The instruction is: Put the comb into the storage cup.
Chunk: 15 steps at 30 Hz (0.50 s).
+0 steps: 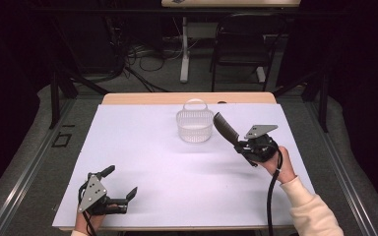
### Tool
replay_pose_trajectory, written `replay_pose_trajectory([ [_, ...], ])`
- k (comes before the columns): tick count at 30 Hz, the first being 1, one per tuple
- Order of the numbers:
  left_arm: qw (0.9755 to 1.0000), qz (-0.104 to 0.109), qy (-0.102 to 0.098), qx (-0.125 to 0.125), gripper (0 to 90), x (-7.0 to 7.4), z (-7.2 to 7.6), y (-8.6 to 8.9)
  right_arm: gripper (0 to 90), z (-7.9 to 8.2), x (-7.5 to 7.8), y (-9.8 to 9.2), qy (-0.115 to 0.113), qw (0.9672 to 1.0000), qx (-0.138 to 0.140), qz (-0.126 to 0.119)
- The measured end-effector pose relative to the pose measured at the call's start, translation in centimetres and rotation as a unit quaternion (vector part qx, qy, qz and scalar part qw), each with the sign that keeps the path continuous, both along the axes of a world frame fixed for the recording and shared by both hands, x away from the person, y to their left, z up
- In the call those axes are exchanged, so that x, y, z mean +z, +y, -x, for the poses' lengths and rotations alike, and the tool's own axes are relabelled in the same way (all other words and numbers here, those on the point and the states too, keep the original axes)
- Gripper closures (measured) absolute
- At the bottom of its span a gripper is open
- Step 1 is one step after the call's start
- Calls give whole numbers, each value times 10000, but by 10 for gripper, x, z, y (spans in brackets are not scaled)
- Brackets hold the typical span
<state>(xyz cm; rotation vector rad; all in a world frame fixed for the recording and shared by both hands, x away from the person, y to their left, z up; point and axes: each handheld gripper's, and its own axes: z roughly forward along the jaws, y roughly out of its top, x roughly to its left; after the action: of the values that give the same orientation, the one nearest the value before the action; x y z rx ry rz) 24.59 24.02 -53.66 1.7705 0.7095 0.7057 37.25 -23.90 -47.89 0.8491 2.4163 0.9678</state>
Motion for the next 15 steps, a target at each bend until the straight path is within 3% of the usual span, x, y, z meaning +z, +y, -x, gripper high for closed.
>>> replay_pose_trajectory([
  [15, 10000, -14, -17, 10, 3, 0, 0, 0, 724, -3, 0, 5, -229, 9997, -75, -93],
])
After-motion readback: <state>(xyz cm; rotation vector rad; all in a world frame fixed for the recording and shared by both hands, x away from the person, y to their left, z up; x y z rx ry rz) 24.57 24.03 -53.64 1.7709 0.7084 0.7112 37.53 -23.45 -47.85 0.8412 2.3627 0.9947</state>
